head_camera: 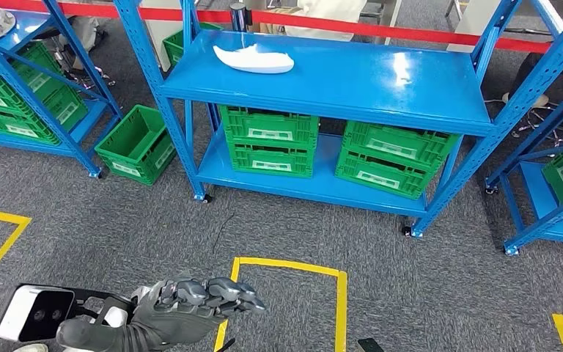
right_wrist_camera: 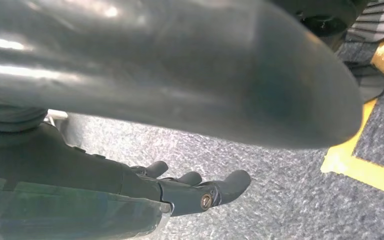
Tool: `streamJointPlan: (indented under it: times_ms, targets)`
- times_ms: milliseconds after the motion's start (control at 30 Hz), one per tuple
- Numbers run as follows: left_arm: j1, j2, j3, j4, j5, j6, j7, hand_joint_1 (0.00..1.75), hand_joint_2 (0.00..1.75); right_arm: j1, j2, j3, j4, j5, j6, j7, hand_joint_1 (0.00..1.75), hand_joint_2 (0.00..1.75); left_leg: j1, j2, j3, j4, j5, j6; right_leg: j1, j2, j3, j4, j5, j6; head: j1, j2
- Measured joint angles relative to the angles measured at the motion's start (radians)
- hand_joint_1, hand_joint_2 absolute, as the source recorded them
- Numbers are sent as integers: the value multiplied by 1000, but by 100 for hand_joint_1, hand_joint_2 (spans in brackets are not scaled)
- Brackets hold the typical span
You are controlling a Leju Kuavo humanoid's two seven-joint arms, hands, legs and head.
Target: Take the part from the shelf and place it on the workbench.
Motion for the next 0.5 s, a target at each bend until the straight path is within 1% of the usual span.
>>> streamJointPlan:
  times_ms: [67, 100, 133, 200, 233, 267, 300, 333, 367, 400, 433, 467, 500]
  targets:
    - [-1, 0, 0, 0, 4, 0, 1, 0, 0, -1, 1, 0, 0, -2, -1, 0, 0, 0, 3, 4, -5, 8, -8, -8, -5, 0, 2, 0, 1, -11, 0, 0]
    - [-2, 0, 0, 0, 6, 0, 1, 0, 0, -1, 2, 0, 0, -3, -2, -1, 0, 0, 6, 8, -14, 29, -22, -15, -8, 0, 4, -2, 1, -18, -2, 0]
    - [-3, 1, 0, 0, 7, 0, 1, 0, 0, -1, 3, 0, 0, -3, -2, -1, 0, 0, 9, 14, -34, 71, -45, -22, -11, 0, 6, -3, 0, -23, -4, 0]
    - [-3, 2, 0, 0, 10, 1, 1, 0, 0, -1, 3, 0, 0, -4, -3, -2, 0, 0, 17, 23, -103, 207, -105, -34, -9, 0, 8, -2, -3, -31, -8, 0]
    - [-3, 3, 0, 0, 10, 2, 1, 0, 0, -1, 3, 0, 0, -4, -3, -2, 0, 0, 20, 26, -137, 269, -124, -38, -8, 0, 8, -2, -4, -32, -8, 0]
    - [-3, 3, -1, 1, 11, 2, 1, 0, 0, 0, 3, 0, 0, -4, -4, -2, 0, 0, 23, 27, -158, 302, -126, -40, -7, 0, 9, -2, -6, -32, -8, 0]
    - [-3, 4, -1, 1, 11, 3, 1, 0, 0, 0, 3, 0, 0, -4, -4, -2, 0, 0, 24, 28, -156, 290, -107, -38, -6, 0, 12, -2, -9, -32, -8, 0]
    - [-3, 4, -1, 1, 11, 3, 1, 0, 0, 0, 3, 0, 1, -4, -4, -2, 0, 0, 24, 29, -134, 240, -73, -34, -4, 0, 17, -2, -12, -32, -8, 0]
    - [-4, 4, -1, 1, 12, 3, 1, 0, 0, 0, 3, 0, 1, -4, -4, -3, 0, 0, 23, 30, -98, 164, -35, -26, -3, 0, 22, -3, -15, -30, -8, 0]
    - [-6, 4, 0, 1, 12, 3, 1, 0, 0, -1, 6, 0, 1, -4, -4, -3, 0, 0, 19, 34, -62, 92, -10, -15, -1, 0, 27, -4, -19, -28, -7, 0]
    - [-8, 4, 0, 1, 14, 4, 1, 0, 0, -2, 7, 0, 1, -4, -4, -4, 0, 0, 14, 37, -36, 40, 3, -5, -1, 0, 30, -6, -22, -24, -6, 0]
    - [-10, 4, 0, 0, 14, 4, 1, 0, 0, -2, 8, 0, 1, -4, -4, -5, 0, 0, 9, 39, -22, 10, 3, 4, -1, -1, 33, -8, -23, -18, -5, 0]
    - [-11, 5, 0, 0, 15, 4, 1, 0, 0, -2, 10, 0, 1, -4, -4, -6, 0, 0, 5, 39, -17, -1, -4, 10, -1, -3, 36, -6, -19, -7, -5, 0]
